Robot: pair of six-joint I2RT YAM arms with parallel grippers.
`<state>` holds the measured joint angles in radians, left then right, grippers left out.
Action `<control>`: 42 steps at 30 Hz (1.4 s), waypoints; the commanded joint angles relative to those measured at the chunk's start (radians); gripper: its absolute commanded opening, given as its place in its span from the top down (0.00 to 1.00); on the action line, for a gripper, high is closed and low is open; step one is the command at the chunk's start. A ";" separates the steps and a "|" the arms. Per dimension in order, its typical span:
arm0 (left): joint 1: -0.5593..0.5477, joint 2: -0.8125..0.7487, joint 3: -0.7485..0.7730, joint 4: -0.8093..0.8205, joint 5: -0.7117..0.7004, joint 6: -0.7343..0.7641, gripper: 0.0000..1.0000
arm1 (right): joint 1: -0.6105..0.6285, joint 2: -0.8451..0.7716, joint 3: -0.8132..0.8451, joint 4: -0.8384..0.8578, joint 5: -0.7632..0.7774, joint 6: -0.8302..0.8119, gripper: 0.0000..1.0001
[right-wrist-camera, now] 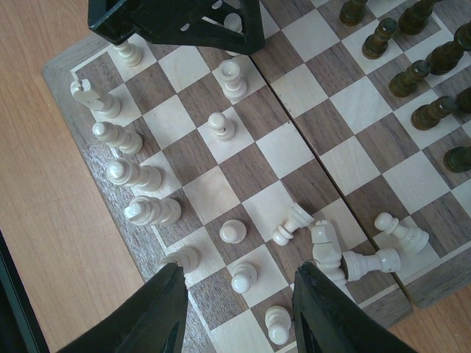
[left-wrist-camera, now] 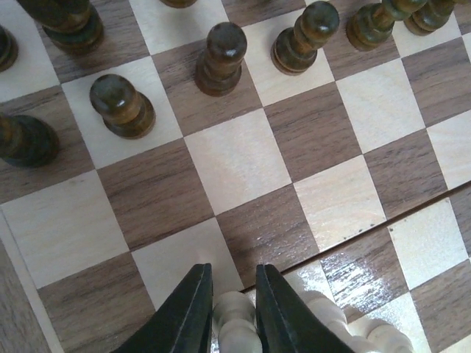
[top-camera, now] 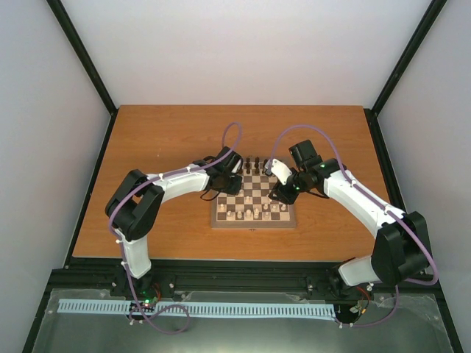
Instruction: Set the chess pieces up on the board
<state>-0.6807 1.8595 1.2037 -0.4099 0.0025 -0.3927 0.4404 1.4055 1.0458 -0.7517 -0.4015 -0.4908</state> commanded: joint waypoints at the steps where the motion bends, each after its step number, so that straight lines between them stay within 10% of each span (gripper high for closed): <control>1: -0.006 -0.053 0.015 -0.031 -0.004 0.026 0.81 | -0.009 0.007 -0.008 0.001 -0.012 -0.016 0.59; 13: -0.032 -0.141 -0.044 -0.107 0.062 0.070 0.83 | -0.009 0.020 -0.007 -0.003 -0.021 -0.021 0.59; 21: -0.033 -0.113 -0.023 -0.094 -0.049 0.066 0.64 | -0.008 0.021 -0.006 -0.005 -0.025 -0.023 0.59; 42: -0.035 -0.128 -0.027 -0.138 0.043 0.081 0.83 | -0.008 0.017 -0.010 -0.011 -0.028 -0.032 0.59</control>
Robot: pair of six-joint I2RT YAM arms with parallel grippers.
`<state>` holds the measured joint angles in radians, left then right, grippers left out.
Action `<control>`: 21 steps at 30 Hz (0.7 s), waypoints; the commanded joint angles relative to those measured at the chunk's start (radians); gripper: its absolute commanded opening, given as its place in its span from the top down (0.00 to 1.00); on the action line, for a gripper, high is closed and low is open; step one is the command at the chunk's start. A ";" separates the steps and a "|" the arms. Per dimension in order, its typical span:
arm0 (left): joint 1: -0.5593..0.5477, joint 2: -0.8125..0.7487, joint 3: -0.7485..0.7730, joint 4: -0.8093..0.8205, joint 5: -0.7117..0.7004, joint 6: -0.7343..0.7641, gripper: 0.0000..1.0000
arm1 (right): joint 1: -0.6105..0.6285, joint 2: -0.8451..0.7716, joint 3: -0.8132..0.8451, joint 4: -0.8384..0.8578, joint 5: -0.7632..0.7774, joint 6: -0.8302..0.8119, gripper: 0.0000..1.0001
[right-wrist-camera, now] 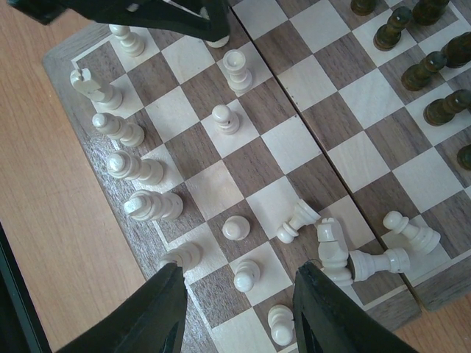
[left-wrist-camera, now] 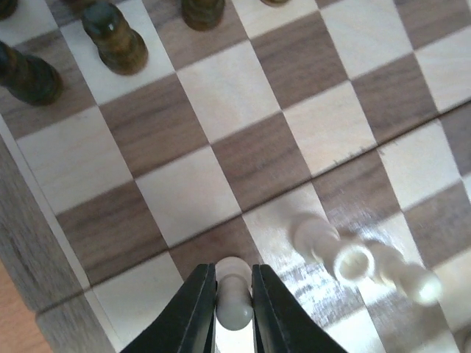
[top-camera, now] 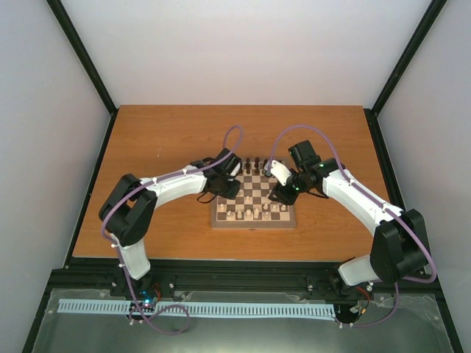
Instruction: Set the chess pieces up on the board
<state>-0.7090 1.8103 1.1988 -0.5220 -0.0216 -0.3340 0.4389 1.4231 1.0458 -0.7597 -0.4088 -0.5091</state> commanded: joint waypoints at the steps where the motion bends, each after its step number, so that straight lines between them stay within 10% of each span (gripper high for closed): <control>1: -0.007 -0.092 -0.034 -0.031 0.081 0.027 0.83 | -0.007 -0.001 -0.010 -0.003 -0.022 -0.015 0.59; 21: -0.047 -0.056 -0.033 -0.139 0.160 0.066 0.84 | -0.007 0.002 -0.008 -0.010 -0.032 -0.020 0.58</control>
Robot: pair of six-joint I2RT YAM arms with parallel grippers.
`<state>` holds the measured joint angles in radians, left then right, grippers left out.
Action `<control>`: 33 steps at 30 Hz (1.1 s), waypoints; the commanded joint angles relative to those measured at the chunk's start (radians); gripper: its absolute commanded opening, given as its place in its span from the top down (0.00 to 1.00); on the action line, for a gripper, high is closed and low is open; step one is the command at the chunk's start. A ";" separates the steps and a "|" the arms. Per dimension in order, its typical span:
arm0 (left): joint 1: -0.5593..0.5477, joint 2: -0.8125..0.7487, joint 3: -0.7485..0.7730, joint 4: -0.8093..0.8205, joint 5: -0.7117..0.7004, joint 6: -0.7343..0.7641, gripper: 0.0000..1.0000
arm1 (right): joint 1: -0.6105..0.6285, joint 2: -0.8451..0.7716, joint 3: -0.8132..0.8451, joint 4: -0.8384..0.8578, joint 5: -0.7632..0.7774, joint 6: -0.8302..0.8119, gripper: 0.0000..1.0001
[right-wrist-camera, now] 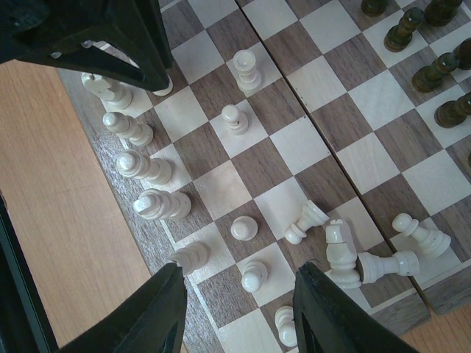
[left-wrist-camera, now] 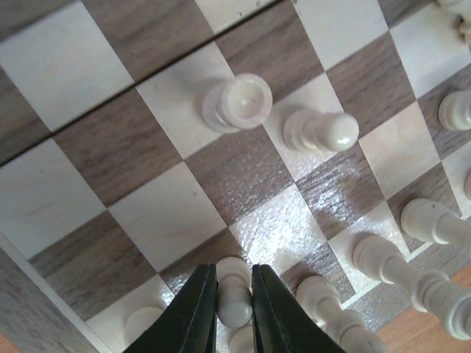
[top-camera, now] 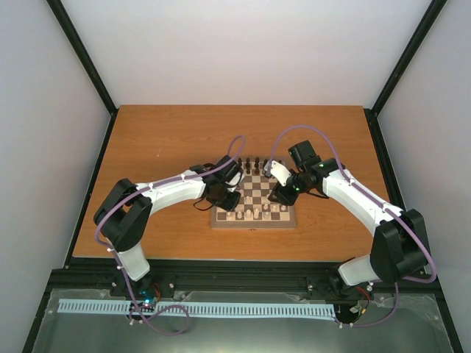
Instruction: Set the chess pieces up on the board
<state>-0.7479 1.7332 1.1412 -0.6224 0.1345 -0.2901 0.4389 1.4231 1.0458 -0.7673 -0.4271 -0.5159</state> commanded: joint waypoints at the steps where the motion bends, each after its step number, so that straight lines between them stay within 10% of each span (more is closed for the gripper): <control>1: -0.010 0.021 0.026 -0.040 0.001 0.022 0.84 | -0.007 0.001 -0.008 -0.003 -0.013 -0.013 0.58; 33: -0.010 -0.051 0.049 0.000 -0.026 0.019 0.70 | -0.007 0.004 -0.006 -0.007 -0.020 -0.012 0.55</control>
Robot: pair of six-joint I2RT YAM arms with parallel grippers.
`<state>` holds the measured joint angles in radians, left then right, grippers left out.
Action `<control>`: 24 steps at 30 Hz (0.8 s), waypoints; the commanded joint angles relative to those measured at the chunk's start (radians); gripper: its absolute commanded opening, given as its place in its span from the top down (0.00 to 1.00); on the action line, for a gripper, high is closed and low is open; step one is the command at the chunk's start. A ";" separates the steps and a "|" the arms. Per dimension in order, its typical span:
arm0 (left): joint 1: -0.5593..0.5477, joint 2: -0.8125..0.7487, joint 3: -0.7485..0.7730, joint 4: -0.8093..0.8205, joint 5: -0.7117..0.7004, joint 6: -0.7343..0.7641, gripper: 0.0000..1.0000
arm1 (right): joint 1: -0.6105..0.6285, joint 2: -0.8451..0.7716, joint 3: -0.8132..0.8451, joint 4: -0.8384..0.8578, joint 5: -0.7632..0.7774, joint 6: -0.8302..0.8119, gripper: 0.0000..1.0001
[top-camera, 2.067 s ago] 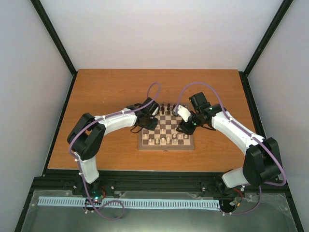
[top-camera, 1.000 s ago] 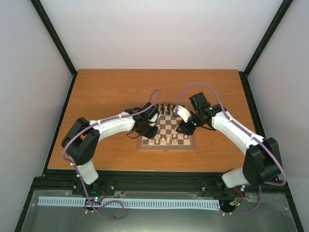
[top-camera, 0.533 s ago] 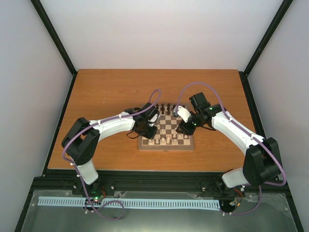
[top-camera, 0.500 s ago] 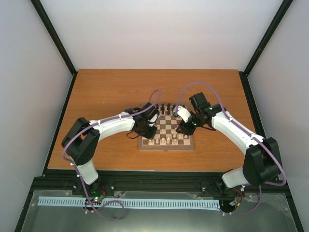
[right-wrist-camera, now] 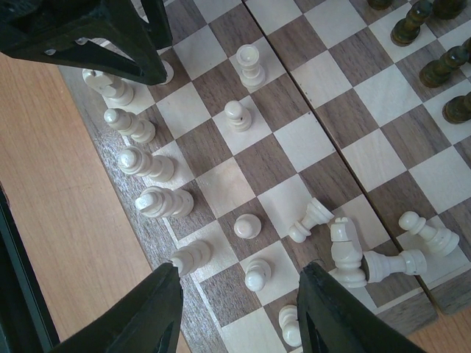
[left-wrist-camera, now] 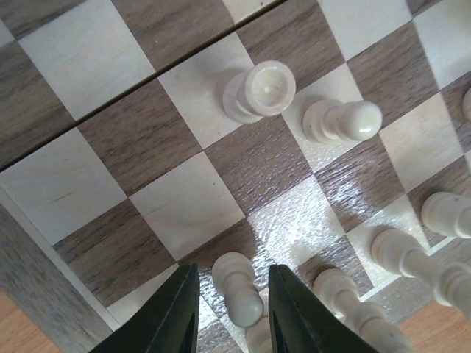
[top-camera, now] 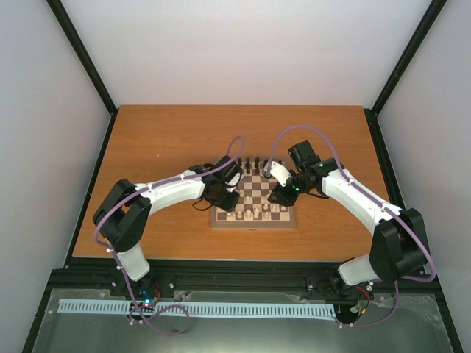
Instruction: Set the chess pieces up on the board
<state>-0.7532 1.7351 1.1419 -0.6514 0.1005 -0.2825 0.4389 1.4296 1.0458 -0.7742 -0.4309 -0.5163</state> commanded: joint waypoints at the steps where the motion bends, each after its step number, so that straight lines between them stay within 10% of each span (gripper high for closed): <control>1: -0.004 -0.061 0.049 0.040 0.013 0.012 0.70 | -0.007 -0.003 -0.006 0.000 -0.016 -0.013 0.55; 24: -0.005 0.113 0.189 0.092 -0.095 0.011 0.61 | -0.010 -0.011 -0.010 -0.002 -0.009 -0.014 0.55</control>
<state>-0.7532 1.8175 1.2808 -0.5747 0.0376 -0.2787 0.4385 1.4296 1.0454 -0.7742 -0.4305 -0.5163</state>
